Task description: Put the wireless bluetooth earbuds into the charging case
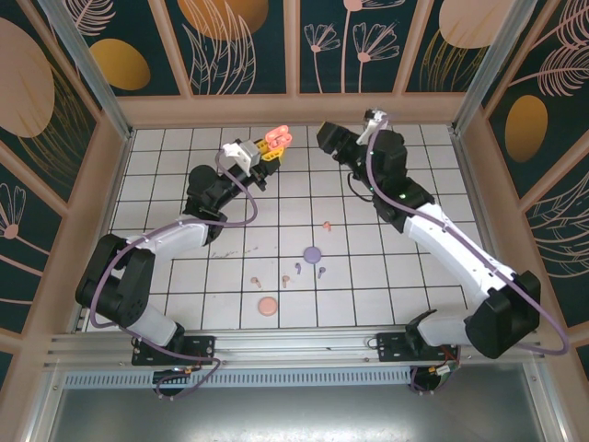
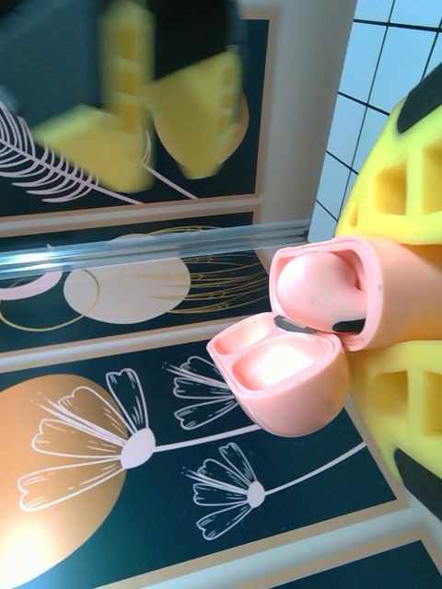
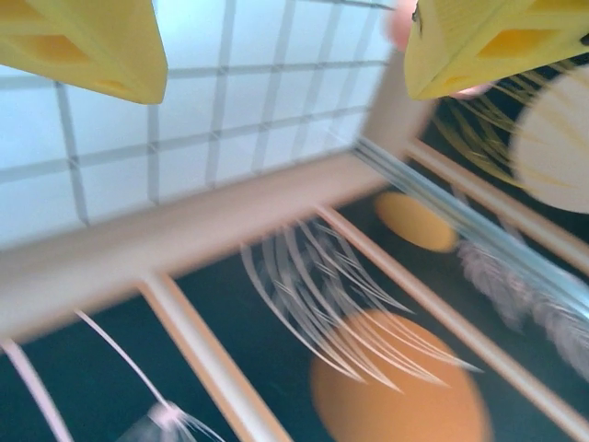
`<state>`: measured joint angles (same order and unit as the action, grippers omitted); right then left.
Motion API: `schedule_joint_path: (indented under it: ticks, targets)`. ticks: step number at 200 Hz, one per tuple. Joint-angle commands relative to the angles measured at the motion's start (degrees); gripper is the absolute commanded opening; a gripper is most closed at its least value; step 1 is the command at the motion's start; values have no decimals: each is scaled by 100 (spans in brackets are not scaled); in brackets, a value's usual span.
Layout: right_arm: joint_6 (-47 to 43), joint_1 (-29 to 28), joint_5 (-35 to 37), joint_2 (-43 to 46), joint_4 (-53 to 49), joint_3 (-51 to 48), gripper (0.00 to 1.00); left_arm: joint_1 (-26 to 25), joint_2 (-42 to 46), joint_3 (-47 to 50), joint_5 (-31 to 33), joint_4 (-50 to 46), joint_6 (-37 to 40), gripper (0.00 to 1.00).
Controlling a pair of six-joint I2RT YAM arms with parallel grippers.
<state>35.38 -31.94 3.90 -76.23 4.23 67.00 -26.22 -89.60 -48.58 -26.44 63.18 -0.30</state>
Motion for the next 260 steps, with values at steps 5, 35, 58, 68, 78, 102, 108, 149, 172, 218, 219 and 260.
schedule_joint_path:
  ticks: [5, 35, 58, 68, 78, 102, 108, 149, 172, 218, 219, 260]
  targets:
    - [201, 9, 377, -557, -1713, -267, 67, -37, 211, 143, 29, 418, -73, 0]
    - [411, -161, 505, -1224, -2234, -466, 63, -35, 275, 257, 15, 433, -93, 0]
    - [378, -395, 654, -1804, -2368, -458, 62, -33, 342, 337, 62, 416, -73, 0]
    - [167, -472, 682, -2039, -2425, -371, 60, -34, 379, 357, 114, 383, -68, 0]
    - [-148, -537, 735, -2247, -2464, -284, 58, -33, 417, 363, 138, 324, -58, 0]
    - [-1110, -567, 767, -2431, -2400, -231, 58, -33, 485, 364, 109, 252, -57, 0]
    - [-1339, -560, 728, -2428, -2367, -240, 58, -35, 500, 366, 100, 241, -58, 0]
    - [-2425, -177, -156, -2423, -2332, -198, 57, -33, 539, 358, 70, 248, -115, 0]
    - [-2808, -121, -486, -2621, -2555, 0, 56, -34, 525, 331, 58, 235, -129, 0]
    - [-2966, -136, -469, -3136, -2852, 339, 53, -34, 492, 235, 25, 174, -159, 0]
    - [-2966, -136, -469, -3144, -2851, 339, 53, -38, 494, 230, 29, 167, -157, 0]
    - [-2922, -137, -334, -3308, -2895, 368, 51, -37, 505, 200, 27, 125, -147, 0]
